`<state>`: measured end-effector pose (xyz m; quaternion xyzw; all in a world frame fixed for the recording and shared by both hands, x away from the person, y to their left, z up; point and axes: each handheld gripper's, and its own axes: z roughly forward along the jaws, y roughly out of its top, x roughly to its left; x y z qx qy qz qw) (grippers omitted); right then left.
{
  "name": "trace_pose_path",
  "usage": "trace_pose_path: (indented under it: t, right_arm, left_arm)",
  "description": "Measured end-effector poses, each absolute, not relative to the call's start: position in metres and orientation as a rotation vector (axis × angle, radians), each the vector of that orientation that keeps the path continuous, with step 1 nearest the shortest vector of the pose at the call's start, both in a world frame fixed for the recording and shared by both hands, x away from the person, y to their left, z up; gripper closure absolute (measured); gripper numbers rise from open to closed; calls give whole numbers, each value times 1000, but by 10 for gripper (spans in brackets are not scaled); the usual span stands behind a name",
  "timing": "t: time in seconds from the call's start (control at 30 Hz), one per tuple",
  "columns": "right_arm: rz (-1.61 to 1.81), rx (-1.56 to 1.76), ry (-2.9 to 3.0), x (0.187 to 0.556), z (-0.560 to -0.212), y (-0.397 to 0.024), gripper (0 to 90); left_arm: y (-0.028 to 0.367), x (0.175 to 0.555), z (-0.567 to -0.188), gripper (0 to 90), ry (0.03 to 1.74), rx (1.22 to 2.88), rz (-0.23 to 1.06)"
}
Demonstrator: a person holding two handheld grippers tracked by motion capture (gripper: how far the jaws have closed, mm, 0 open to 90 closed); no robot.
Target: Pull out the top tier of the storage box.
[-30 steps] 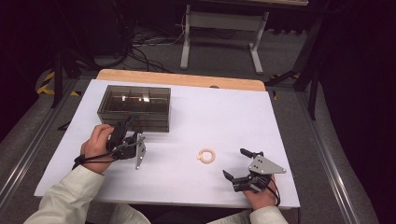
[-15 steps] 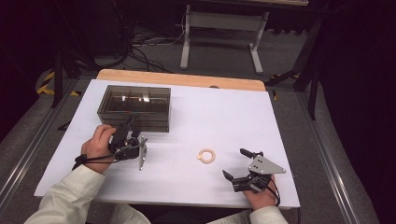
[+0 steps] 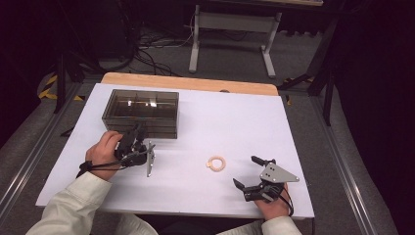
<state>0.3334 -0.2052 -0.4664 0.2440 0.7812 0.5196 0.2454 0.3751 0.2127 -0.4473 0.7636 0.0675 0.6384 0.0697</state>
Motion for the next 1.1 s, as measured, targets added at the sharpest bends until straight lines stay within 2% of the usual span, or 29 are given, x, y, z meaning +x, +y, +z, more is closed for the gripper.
trace_pose_path:
  t: [0.23, 0.53, 1.1]
  right_arm:
    - [1419, 665, 2136, 333, -466, -205, 17]
    - [1416, 666, 2143, 333, -467, -205, 17]
    - [1417, 663, 2145, 333, -467, -204, 18]
  left_arm:
    - [212, 380, -451, 649, 206, 2313, 1938]
    - [210, 384, -454, 737, 207, 2318, 1962]
    - [209, 393, -458, 791, 218, 2336, 1966]
